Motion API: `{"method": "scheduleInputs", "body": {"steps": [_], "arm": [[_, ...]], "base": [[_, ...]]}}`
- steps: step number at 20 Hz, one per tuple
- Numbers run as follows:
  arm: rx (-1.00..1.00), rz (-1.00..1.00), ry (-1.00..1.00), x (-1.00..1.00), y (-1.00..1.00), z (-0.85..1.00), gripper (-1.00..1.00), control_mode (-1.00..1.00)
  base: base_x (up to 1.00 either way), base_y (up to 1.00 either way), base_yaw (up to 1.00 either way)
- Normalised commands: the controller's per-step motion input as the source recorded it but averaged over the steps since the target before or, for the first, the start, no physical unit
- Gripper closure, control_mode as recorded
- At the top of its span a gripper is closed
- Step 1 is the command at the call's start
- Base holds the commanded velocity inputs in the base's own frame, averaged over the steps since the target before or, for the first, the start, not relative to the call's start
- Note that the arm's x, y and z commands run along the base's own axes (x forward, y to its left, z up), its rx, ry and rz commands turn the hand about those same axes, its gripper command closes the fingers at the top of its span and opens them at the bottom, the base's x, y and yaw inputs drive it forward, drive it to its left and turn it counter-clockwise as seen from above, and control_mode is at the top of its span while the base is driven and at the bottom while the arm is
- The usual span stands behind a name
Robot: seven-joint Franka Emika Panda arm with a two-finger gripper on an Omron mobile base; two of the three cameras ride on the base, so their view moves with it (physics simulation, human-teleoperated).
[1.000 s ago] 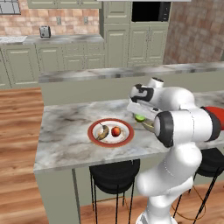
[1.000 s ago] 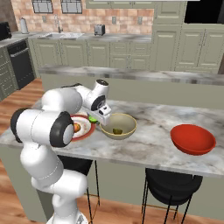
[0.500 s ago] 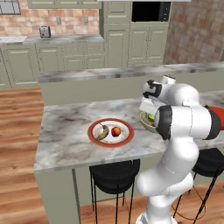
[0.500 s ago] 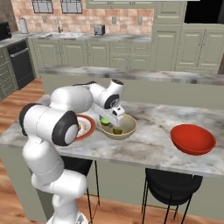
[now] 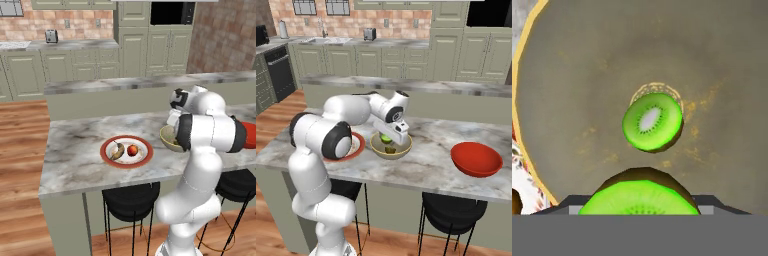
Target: Take the fruits from the plate on the dining counter and place two fruits in each bowl.
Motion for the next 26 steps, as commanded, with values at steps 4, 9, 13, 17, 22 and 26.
{"method": "scheduleInputs", "body": {"steps": [4,9,13,17,22,26], "arm": [[0.00,0.00,0.00,0.14,0.00,-0.25,1.00,-1.00],[0.00,0.00,0.00,0.22,0.01,-0.19,1.00,-1.00],[0.00,0.02,0.02,0.34,0.02,-0.17,1.00,-1.00],[0.00,0.05,0.04,0.41,0.05,-0.17,1.00,-1.00],[-0.06,0.05,0.08,0.28,0.16,-0.16,-1.00,-1.00],[-0.04,0.03,0.06,0.15,0.12,-0.18,-1.00,-1.00]], "base": [[0.00,0.00,0.00],[0.00,0.00,0.00],[0.00,0.00,0.00],[0.00,0.00,0.00],[0.00,0.00,0.00],[0.00,0.00,0.00]]}}
